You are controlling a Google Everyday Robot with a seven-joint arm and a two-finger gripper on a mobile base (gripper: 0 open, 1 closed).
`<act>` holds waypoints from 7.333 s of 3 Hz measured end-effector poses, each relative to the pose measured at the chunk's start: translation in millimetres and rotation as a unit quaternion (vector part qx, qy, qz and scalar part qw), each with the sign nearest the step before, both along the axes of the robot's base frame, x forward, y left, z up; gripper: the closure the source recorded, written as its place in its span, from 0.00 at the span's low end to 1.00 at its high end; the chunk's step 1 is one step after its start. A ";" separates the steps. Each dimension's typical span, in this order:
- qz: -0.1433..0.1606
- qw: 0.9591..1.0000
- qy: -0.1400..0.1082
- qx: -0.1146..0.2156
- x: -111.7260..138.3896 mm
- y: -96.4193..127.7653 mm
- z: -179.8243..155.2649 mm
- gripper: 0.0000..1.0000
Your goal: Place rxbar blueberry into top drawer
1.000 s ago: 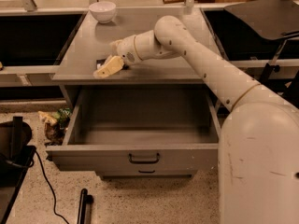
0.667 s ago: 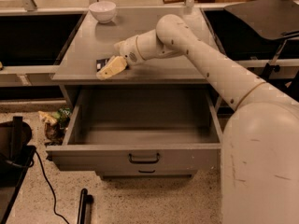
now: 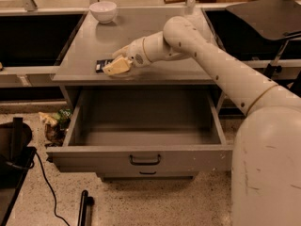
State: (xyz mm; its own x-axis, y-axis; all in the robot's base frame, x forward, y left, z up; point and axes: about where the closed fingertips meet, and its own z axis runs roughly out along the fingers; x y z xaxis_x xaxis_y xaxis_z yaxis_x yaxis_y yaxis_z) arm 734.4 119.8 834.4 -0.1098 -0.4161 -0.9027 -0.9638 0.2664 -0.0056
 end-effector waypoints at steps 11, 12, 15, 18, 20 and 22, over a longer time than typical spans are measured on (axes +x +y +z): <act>0.060 0.998 0.006 0.010 -196.6 -0.3 51.3 1.00; 0.070 0.997 0.022 -0.001 -209.4 4.6 31.2 1.00; -0.051 0.995 0.071 -0.040 -205.5 -44.9 -21.5 1.00; -0.162 0.979 0.113 -0.043 -181.0 -132.4 -96.6 1.00; -0.195 0.975 0.090 -0.065 -130.1 -154.8 -110.6 1.00; -0.227 0.962 0.105 -0.113 -85.2 -168.8 -152.1 1.00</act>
Offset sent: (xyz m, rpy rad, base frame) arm 0.0011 -0.0107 -0.0195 0.0403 0.0455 -0.0579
